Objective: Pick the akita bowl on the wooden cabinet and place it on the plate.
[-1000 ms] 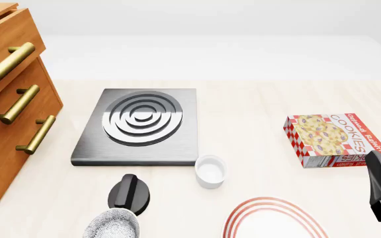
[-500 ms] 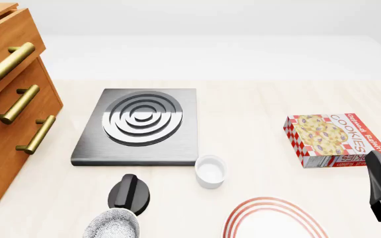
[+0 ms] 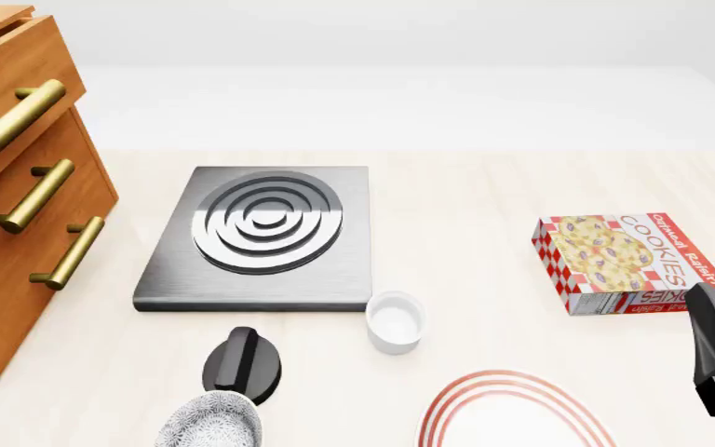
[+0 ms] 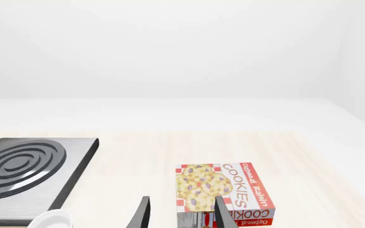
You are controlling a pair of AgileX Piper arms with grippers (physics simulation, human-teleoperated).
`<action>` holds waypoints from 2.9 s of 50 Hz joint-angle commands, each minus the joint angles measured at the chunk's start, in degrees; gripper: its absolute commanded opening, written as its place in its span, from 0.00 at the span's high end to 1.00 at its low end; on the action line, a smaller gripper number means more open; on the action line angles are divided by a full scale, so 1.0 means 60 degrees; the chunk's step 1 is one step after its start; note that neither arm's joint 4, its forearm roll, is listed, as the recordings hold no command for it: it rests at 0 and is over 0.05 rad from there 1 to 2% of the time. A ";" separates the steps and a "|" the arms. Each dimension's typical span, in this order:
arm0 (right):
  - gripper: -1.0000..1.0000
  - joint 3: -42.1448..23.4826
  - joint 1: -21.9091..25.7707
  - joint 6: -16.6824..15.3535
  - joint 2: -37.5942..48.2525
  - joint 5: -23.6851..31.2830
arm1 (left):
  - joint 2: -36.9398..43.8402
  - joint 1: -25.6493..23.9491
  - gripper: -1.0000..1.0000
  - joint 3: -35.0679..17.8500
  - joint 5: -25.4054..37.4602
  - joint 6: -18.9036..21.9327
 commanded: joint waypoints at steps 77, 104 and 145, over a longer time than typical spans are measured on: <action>0.00 0.0000 0.0000 0.0000 0.0000 0.0000 | 0.0099 -0.2624 1.00 0.1385 -0.0267 0.0854; 0.00 0.0000 0.0000 0.0000 0.0000 0.0000 | 0.0041 -0.3009 1.00 0.1822 -0.0403 0.1146; 0.00 0.0000 0.0000 0.0000 0.0000 0.0000 | -0.0134 -0.4048 1.00 0.2500 -0.0388 0.1697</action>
